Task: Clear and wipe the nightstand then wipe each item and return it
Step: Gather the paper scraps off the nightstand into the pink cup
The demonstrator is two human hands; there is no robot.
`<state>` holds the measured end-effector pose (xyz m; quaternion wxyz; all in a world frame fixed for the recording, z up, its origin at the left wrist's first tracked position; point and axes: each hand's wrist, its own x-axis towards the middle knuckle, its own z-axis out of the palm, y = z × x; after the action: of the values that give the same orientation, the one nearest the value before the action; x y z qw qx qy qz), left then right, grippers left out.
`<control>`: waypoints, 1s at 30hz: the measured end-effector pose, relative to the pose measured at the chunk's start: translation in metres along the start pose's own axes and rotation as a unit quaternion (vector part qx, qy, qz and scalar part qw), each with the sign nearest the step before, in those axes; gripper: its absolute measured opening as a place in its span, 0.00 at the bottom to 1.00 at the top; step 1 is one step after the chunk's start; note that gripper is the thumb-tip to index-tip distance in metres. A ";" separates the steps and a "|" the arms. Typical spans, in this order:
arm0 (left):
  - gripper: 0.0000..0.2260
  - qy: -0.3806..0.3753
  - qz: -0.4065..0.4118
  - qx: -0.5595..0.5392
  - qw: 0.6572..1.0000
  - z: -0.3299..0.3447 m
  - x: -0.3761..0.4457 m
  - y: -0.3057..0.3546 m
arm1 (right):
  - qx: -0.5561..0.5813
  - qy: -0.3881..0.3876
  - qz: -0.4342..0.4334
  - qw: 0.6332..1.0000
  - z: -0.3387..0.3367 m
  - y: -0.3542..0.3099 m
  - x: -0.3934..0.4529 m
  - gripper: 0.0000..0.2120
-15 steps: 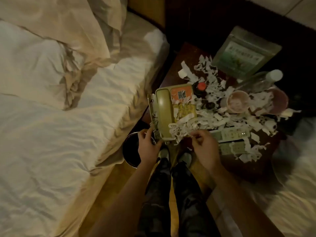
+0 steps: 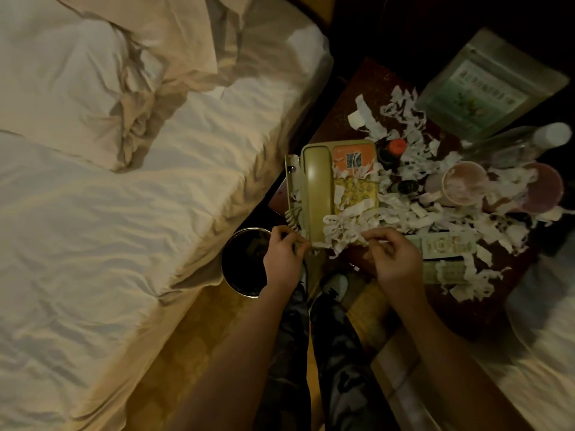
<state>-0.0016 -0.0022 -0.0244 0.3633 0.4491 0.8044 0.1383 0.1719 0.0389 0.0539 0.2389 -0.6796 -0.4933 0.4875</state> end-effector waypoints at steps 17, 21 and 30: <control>0.04 0.152 -0.233 -0.379 0.882 -0.031 0.014 0.010 | 0.070 -0.047 0.141 0.986 0.040 0.010 -0.005 0.09; 0.05 0.102 -0.257 -0.342 0.898 -0.028 0.027 0.010 | 0.045 -0.065 0.113 0.990 0.046 0.005 0.004 0.07; 0.12 0.017 -0.228 -0.173 0.958 -0.021 0.047 0.011 | -0.353 -0.128 -0.131 0.918 0.040 -0.002 0.046 0.19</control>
<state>-0.0255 0.0443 -0.0252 0.4434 0.1812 0.8555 0.1967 0.1368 0.0751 0.0189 -0.0200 -0.5811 -0.7442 0.3288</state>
